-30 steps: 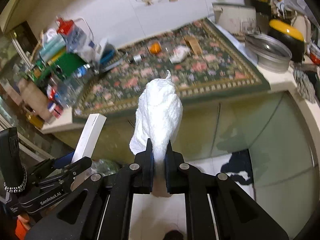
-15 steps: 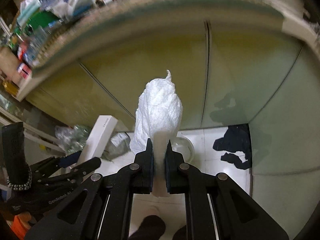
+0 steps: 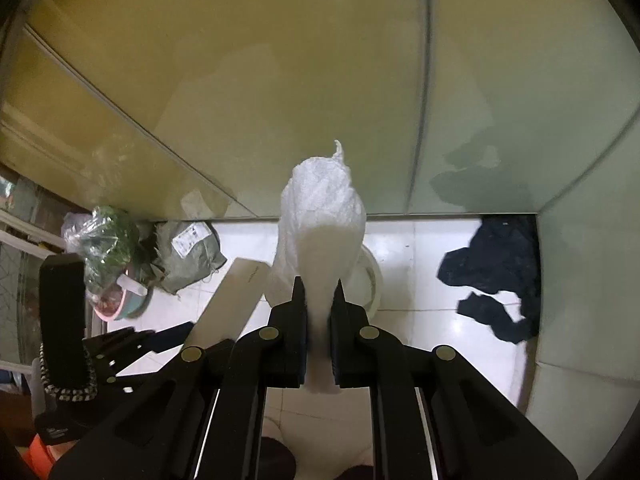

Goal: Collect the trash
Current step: 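Carry box and tissue down over the floor bin and open both tools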

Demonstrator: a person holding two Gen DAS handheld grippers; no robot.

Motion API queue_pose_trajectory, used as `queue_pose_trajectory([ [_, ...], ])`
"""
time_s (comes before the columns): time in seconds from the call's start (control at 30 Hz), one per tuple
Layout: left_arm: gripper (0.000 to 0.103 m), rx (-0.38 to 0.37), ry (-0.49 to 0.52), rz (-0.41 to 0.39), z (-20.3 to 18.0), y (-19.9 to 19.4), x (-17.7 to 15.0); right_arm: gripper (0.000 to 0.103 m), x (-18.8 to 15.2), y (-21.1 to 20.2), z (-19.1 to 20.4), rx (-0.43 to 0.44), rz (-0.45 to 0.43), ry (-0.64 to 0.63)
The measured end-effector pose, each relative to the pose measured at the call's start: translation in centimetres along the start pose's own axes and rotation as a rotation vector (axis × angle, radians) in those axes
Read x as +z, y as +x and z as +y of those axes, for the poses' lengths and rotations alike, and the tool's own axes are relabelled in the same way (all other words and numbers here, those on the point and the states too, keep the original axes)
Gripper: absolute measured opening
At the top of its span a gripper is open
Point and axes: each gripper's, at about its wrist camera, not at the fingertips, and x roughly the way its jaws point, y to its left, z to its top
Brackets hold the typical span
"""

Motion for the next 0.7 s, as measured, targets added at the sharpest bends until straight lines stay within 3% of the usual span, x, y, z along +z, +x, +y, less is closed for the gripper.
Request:
queue_pose_trajectory([
  [0.13, 0.053, -0.005, -0.015, -0.051, 0.5, 0.8, 1.1, 0.014, 0.3, 2.2, 0.2, -0.010, -0.007, -0.044],
  [0.23, 0.054, -0.046, -0.045, -0.036, 1.2, 0.9, 1.8, 0.039, 0.6, 3.3, -0.1, 0.001, 0.023, -0.027],
  [0.27, 0.054, -0.046, -0.052, -0.030, 1.5, 0.8, 1.9, 0.043, 0.6, 3.2, -0.2, 0.001, 0.024, -0.017],
  [0.47, 0.054, -0.015, -0.026, -0.017, 1.3, -1.5, 2.0, 0.043, 1.1, 2.4, -0.1, -0.022, 0.050, -0.004],
  [0.7, 0.054, 0.024, -0.003, -0.057, 0.5, -9.7, 1.6, 0.043, 2.2, -2.4, 1.1, -0.041, 0.061, -0.001],
])
